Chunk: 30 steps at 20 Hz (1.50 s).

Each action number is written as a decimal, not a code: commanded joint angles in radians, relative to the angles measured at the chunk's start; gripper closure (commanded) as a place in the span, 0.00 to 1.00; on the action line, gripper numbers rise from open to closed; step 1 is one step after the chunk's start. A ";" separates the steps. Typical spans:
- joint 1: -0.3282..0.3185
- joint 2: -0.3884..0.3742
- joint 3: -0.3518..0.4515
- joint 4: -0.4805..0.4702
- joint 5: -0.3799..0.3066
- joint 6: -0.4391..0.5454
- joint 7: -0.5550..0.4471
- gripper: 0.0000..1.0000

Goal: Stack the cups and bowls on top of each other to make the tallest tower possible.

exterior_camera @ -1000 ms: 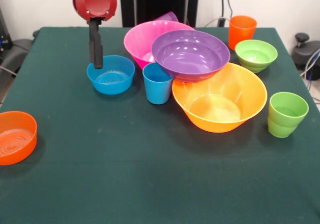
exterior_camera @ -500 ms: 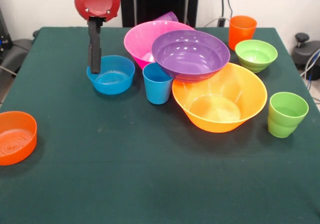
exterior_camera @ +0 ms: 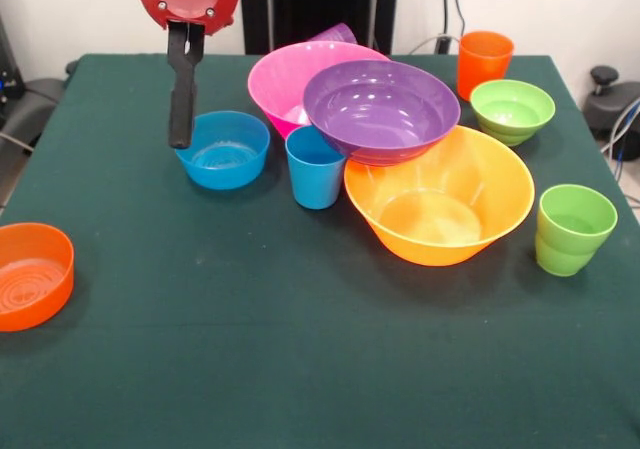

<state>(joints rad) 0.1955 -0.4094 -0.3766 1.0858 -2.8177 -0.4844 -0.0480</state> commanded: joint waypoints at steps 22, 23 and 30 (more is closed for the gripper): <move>0.171 0.295 -0.101 -0.445 0.028 -0.454 0.644 0.00; 0.175 0.307 -0.103 -0.480 0.026 -0.485 0.667 0.00; 0.196 0.403 -0.165 -0.654 0.054 -0.574 0.798 0.00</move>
<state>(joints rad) 0.3723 -0.0963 -0.5769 0.6144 -2.8163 -0.9392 0.3866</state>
